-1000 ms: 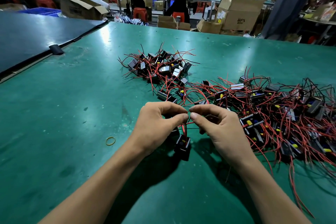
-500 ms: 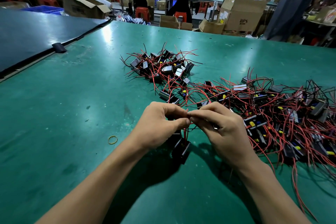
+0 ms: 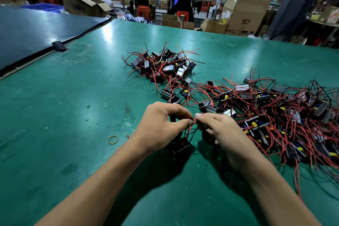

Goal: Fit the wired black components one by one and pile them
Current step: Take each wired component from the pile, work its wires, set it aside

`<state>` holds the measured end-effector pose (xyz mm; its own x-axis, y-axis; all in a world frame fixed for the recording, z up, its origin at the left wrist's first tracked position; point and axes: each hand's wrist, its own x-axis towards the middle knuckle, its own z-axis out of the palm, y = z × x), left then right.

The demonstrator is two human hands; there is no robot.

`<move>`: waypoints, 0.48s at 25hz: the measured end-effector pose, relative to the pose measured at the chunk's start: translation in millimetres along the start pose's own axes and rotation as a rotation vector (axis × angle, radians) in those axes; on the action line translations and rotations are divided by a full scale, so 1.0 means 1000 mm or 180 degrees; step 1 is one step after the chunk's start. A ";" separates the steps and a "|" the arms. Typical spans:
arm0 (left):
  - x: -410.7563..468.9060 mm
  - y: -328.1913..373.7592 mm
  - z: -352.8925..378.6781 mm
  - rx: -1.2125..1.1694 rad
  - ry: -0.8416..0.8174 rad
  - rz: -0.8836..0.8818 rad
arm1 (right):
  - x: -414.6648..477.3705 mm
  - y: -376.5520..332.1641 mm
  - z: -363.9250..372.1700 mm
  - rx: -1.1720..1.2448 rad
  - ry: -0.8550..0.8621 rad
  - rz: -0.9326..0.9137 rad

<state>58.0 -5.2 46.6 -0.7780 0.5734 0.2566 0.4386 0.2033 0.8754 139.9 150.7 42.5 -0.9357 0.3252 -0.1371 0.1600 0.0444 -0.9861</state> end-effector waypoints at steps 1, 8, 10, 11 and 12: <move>0.000 0.000 0.001 0.0014 0.0017 0.0026 | 0.000 -0.001 0.000 0.0240 -0.0006 0.0116; 0.003 -0.003 -0.001 -0.0257 -0.0029 -0.0217 | 0.000 0.008 -0.015 -0.1391 0.0721 -0.2146; 0.003 -0.002 -0.002 -0.0266 -0.0146 -0.0221 | 0.002 0.011 -0.014 -0.1813 0.0702 -0.2500; 0.003 -0.002 -0.002 -0.0259 -0.0215 -0.0209 | 0.003 0.011 -0.014 -0.1971 0.0703 -0.2611; 0.002 -0.002 -0.003 -0.0244 -0.0274 -0.0189 | 0.003 0.011 -0.014 -0.2082 0.0704 -0.2680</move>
<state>54.6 -6.5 46.8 -0.7587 0.6288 0.1702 0.3546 0.1795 0.9176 143.4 165.5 32.1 -0.7567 0.1151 0.6436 -0.3081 0.8055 -0.5063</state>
